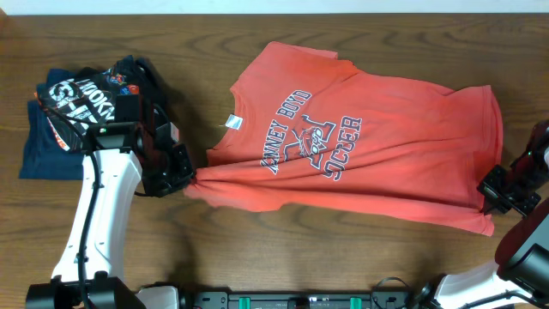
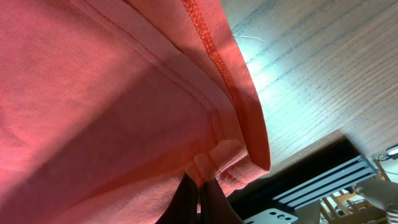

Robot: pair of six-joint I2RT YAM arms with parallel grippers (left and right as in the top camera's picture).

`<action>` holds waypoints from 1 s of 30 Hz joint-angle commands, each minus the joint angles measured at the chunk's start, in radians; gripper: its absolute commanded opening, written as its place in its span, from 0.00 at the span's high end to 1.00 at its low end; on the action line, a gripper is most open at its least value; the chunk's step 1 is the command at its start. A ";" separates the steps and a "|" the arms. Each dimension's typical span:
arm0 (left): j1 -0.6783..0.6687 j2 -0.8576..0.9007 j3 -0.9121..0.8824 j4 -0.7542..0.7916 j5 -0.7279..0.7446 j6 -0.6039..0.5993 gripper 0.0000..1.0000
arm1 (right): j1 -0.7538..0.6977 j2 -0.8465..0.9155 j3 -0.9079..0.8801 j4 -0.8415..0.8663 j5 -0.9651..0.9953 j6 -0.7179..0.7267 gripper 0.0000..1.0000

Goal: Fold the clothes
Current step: 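Lift the shirt with both grippers and swing it toward the far edge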

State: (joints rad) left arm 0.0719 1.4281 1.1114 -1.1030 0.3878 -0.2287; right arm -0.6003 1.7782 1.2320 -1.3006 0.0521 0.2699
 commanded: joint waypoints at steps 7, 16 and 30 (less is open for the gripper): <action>0.013 -0.071 0.156 -0.047 0.057 0.032 0.94 | -0.011 -0.124 0.122 0.000 -0.001 -0.018 0.99; 0.030 -0.167 0.458 0.061 0.204 0.001 0.94 | -0.012 -0.404 0.360 0.029 -0.081 -0.074 0.99; 0.030 -0.303 0.705 0.225 0.120 -0.020 0.94 | -0.135 -0.549 0.632 0.103 -0.218 -0.003 0.99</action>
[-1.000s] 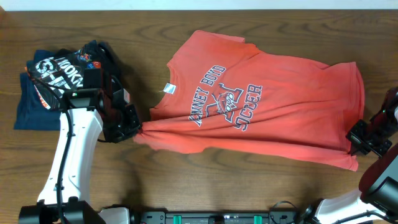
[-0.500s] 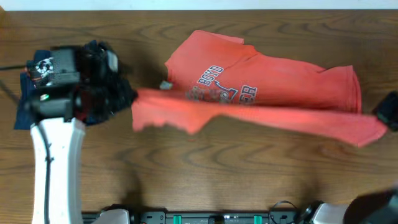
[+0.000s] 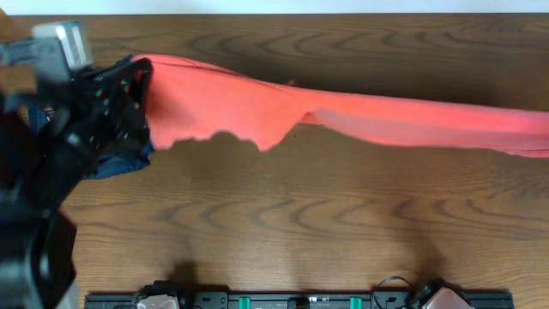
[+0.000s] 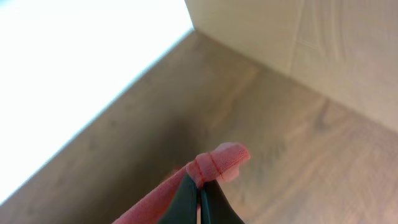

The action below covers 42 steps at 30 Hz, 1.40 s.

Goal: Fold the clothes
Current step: 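Lift the shirt with both grippers and swing it toward the far edge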

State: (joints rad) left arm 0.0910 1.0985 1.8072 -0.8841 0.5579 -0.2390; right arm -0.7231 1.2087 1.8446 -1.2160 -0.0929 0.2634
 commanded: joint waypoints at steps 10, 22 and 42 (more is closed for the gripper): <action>0.000 0.387 0.009 0.095 -0.043 -0.010 0.94 | 0.159 0.290 0.019 0.065 -0.203 -0.183 0.99; -0.029 0.825 0.241 0.619 0.037 -0.145 0.94 | 0.338 0.612 0.078 0.601 -0.176 0.039 0.99; 0.018 0.805 0.634 -0.381 0.270 0.162 0.94 | 0.233 0.641 0.420 -0.019 0.185 -0.003 0.99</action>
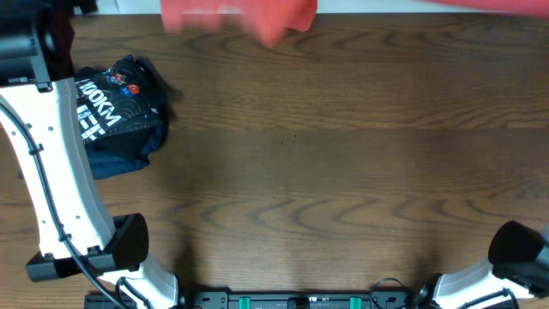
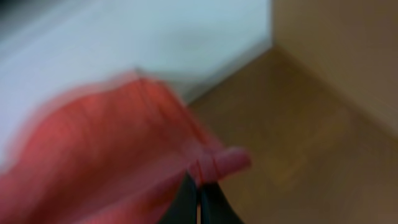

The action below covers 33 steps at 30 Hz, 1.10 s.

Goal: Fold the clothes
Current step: 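Lift the shirt with both grippers and swing it toward the far edge, then lower the shirt flat with both grippers, hem toward the near side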

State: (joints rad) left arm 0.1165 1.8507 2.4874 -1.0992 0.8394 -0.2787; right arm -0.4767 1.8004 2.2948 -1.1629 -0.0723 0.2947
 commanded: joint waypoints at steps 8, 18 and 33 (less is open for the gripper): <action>-0.106 0.077 -0.382 -0.494 -0.231 0.377 0.94 | -0.015 0.083 -0.319 -0.278 0.327 -0.045 0.99; -0.135 0.074 -0.902 -0.458 -0.284 0.427 0.94 | -0.070 0.082 -0.780 -0.217 0.259 0.013 0.99; -0.134 -0.255 -1.413 -0.225 -0.362 0.301 0.94 | -0.250 -0.090 -1.051 -0.133 0.217 0.060 0.99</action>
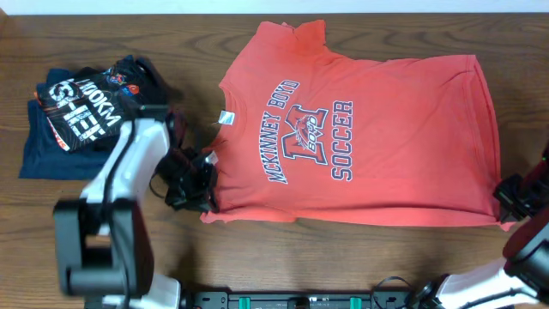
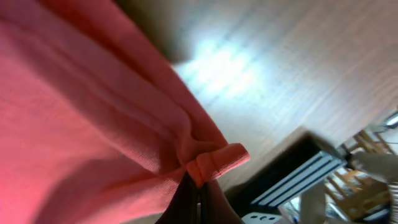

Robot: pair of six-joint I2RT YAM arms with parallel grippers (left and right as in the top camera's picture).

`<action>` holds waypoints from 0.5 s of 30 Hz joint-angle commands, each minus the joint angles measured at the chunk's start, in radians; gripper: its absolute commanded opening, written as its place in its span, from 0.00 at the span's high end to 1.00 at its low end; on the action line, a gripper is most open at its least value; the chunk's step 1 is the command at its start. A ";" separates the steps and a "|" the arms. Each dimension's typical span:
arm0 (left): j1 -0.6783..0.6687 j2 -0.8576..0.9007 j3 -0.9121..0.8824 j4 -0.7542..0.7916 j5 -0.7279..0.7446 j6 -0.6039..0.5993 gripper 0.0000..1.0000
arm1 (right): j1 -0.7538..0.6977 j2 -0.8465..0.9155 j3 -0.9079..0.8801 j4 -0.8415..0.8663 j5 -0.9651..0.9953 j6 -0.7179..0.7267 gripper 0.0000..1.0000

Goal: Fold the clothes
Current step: 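Lower the shirt flat with both grippers, hem toward the near side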

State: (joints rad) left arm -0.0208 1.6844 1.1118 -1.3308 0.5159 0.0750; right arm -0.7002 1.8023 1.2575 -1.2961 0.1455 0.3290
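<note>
A red-orange T-shirt point(image 1: 360, 129) printed "McKinney Boyd Soccer" lies spread flat, print up, across the middle of the table, collar toward the left. My left gripper point(image 1: 204, 190) pinches the shirt's near-left corner. My right gripper point(image 1: 506, 204) is shut on the near-right hem corner; in the right wrist view the bunched hem point(image 2: 214, 163) sticks out from between the closed fingers point(image 2: 186, 199).
A pile of folded dark shirts point(image 1: 81, 116) with white lettering sits at the left of the wooden table point(image 1: 283, 257). A black rail with green parts point(image 1: 309, 300) runs along the near edge.
The shirt was up in the air at the far edge, blurred. Now it lies flat and spread on the table, with both grippers down at its near corners, still holding.
First the shirt lay wrinkled and skewed, both grippers pinching its near corners. Then it hung stretched between the raised arms, then was at the far edge of the table in a blur. Now it lies smooth and flat, print up.
</note>
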 commanded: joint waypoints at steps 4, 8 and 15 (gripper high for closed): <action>0.003 -0.237 -0.093 0.023 -0.039 -0.113 0.94 | -0.061 -0.190 -0.050 0.016 0.008 0.041 0.99; 0.003 -0.353 -0.132 0.023 -0.038 -0.166 0.94 | -0.061 -0.253 -0.074 0.020 0.008 0.041 0.99; 0.003 -0.453 -0.148 0.123 -0.039 -0.217 0.94 | -0.055 -0.274 -0.081 0.023 -0.010 0.040 0.99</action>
State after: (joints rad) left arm -0.0208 1.2476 0.9707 -1.2472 0.4927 -0.0963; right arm -0.7563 1.5448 1.1828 -1.2865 0.1371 0.3538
